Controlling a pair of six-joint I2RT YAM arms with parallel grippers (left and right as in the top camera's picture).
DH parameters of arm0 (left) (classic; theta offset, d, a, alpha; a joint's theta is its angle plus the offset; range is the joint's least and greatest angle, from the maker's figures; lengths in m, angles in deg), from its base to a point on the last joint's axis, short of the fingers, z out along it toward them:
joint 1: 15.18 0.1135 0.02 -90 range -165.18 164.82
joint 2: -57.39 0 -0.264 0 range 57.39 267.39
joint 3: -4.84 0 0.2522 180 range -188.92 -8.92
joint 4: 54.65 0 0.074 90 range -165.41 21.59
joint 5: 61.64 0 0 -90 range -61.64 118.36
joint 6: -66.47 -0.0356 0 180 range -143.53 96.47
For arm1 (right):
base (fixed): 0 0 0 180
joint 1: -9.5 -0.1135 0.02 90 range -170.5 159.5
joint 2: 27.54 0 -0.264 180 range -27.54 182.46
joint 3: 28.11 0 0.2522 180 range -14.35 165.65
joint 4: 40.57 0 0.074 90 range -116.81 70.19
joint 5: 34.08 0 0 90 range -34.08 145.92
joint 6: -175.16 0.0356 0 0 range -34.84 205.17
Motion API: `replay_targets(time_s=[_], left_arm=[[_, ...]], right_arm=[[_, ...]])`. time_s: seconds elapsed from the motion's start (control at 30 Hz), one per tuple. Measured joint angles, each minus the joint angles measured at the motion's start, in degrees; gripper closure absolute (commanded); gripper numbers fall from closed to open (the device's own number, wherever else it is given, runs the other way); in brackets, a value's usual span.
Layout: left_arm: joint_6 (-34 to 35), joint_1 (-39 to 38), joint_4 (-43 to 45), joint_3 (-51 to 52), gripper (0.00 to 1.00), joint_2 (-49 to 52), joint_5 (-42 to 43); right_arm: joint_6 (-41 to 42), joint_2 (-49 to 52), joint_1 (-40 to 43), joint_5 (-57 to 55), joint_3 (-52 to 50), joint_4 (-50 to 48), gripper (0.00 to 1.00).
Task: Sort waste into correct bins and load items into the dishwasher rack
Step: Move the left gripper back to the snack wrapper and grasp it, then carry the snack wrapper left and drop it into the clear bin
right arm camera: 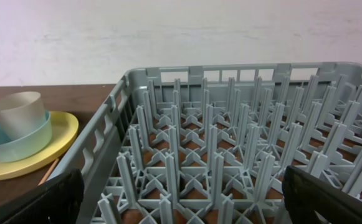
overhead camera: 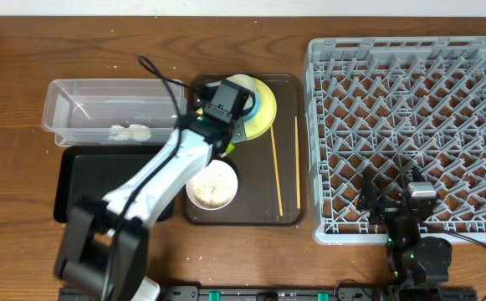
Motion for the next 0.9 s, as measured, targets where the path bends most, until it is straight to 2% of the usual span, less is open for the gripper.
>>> replay_targets(time_s=[0.23,0.6,0.9], left_arm=[[0.02,2.08,0.59,0.00,0.94,-4.28,-3.26],[0.04,15.41,7.30,0.00,0.94,-4.46,-5.42],[1.11,21.29,7.67,0.00,0.93,-4.31,-5.44]], right_arm=[[0.00,0.00,0.00,0.00,-0.02,0.00,0.01],[0.00,0.00,0.00,0.00,-0.02,0.00,0.01],[-0.02,0.00,0.00,0.00,0.00,0.00,0.01]])
